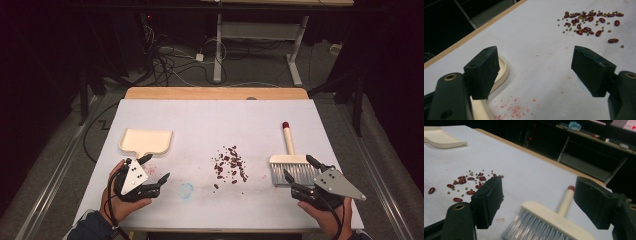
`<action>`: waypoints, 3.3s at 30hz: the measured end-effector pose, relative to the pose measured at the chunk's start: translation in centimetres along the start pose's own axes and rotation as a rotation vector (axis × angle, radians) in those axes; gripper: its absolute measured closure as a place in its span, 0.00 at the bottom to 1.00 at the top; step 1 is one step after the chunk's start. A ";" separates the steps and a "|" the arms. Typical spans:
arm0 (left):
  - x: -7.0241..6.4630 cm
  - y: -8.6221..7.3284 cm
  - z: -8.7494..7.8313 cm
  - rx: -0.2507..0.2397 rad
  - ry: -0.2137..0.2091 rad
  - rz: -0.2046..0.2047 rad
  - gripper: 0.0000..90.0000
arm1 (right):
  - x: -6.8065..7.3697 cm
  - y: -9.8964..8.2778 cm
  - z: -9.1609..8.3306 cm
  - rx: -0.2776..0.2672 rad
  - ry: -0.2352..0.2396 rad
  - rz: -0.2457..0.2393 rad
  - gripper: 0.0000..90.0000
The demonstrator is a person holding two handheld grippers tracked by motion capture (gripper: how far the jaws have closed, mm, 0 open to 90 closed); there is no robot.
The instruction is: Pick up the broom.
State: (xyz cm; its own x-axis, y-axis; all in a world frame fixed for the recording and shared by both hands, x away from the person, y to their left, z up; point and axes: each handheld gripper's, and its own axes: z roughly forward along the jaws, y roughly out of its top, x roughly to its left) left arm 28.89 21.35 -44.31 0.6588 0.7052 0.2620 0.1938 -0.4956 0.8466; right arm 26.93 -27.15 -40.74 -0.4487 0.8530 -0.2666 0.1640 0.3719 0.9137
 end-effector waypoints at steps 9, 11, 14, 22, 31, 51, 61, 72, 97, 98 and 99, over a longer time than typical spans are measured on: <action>-0.1 -0.1 0.3 0.016 -0.017 0.008 0.24 | -1.2 0.6 1.6 0.100 -0.025 0.029 0.28; -0.2 -0.1 0.4 0.023 -0.019 0.008 0.24 | -1.8 1.2 2.6 0.139 -0.017 0.039 0.29; -0.4 -0.2 0.5 0.036 -0.024 0.016 0.24 | -3.1 2.0 4.2 0.217 -0.006 0.080 0.30; -0.5 -0.3 0.6 0.068 -0.026 0.029 0.24 | -7.1 2.4 11.2 0.470 -0.032 0.196 0.38; -0.6 -0.5 0.7 0.079 -0.028 0.032 0.24 | -9.5 -0.6 17.1 0.701 -0.036 0.323 0.42; -0.7 -0.4 0.9 0.087 -0.034 0.031 0.24 | -8.6 0.4 19.9 0.891 -0.026 0.314 0.75; -0.7 -0.4 1.0 0.092 -0.041 0.034 0.24 | -8.7 0.6 20.0 0.897 0.004 0.288 0.78; -0.6 -0.4 0.9 0.096 -0.038 0.034 0.24 | -8.8 0.4 18.4 0.783 0.053 0.262 0.79; -0.5 -0.4 1.0 0.099 -0.030 0.030 0.24 | -7.2 5.2 8.8 0.172 0.134 0.272 0.79; -0.5 -0.4 0.9 0.099 -0.031 0.031 0.24 | -6.8 5.4 8.8 0.158 0.133 0.269 0.79; -0.5 -0.4 0.9 0.099 -0.031 0.031 0.24 | -6.5 5.7 8.8 0.147 0.130 0.261 0.79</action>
State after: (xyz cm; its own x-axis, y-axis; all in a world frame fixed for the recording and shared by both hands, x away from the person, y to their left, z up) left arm 29.14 20.69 -45.22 0.6872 0.6737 0.2718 0.2431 -0.5658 0.7879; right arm 38.45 -27.36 -36.54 -0.4815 0.8762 0.0213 0.4096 0.2035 0.8893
